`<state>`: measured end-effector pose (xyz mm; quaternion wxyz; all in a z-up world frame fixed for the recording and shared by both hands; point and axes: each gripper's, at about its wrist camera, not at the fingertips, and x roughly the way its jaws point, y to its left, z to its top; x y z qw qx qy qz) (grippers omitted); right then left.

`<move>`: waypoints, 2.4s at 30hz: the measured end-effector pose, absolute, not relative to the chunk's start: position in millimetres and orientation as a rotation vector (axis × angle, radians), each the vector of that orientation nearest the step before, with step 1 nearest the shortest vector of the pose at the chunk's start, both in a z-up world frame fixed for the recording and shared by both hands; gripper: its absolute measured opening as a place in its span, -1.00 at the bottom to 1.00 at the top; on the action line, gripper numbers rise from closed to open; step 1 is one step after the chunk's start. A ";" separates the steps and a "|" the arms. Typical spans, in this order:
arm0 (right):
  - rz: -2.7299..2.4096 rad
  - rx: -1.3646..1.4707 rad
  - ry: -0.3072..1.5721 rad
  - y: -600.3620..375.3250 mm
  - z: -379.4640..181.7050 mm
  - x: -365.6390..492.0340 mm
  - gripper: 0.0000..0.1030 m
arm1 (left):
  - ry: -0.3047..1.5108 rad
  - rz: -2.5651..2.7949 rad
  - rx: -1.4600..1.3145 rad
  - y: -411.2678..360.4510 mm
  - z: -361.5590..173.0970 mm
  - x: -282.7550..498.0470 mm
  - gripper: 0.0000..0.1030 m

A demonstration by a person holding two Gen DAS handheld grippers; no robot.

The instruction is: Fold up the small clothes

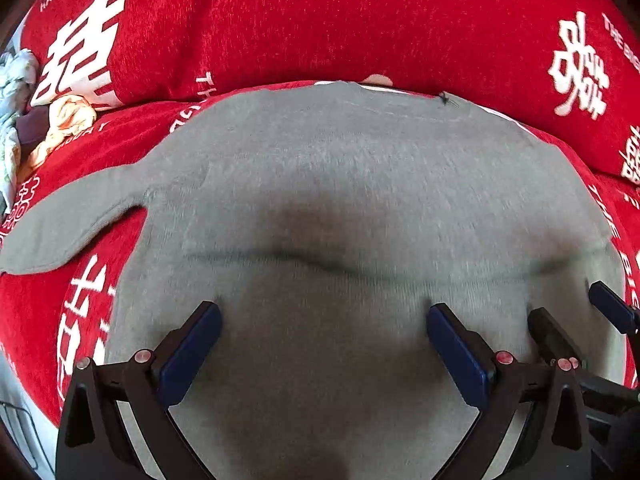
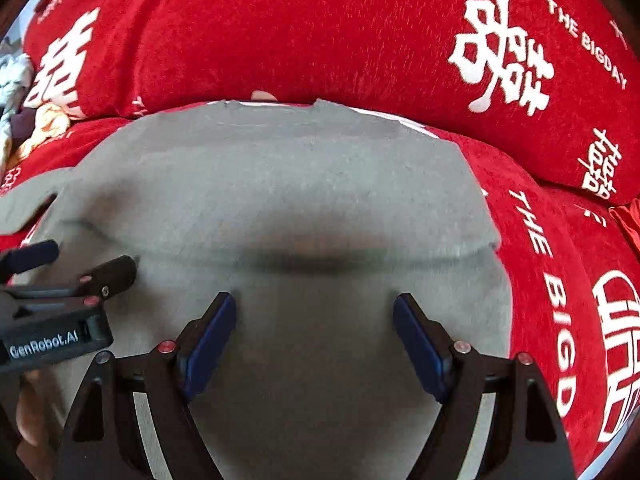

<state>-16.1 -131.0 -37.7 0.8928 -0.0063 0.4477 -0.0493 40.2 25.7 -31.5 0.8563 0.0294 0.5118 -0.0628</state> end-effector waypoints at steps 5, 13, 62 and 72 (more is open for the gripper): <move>-0.092 -0.001 0.913 -130.3 -37.2 -48.4 0.64 | 1.048 -0.166 0.073 34.3 -31.0 20.3 1.00; -0.062 -0.018 0.889 -127.4 -38.4 -93.8 0.64 | 1.032 -0.188 0.074 44.4 -30.9 -9.1 1.00; 0.123 -0.224 0.909 -8.0 10.7 -11.5 0.70 | 0.879 0.558 -0.590 432.4 -39.8 122.2 -0.77; 0.129 -0.237 0.908 73.2 -0.6 120.2 0.70 | 0.804 0.529 -0.534 422.8 -12.0 100.7 -0.78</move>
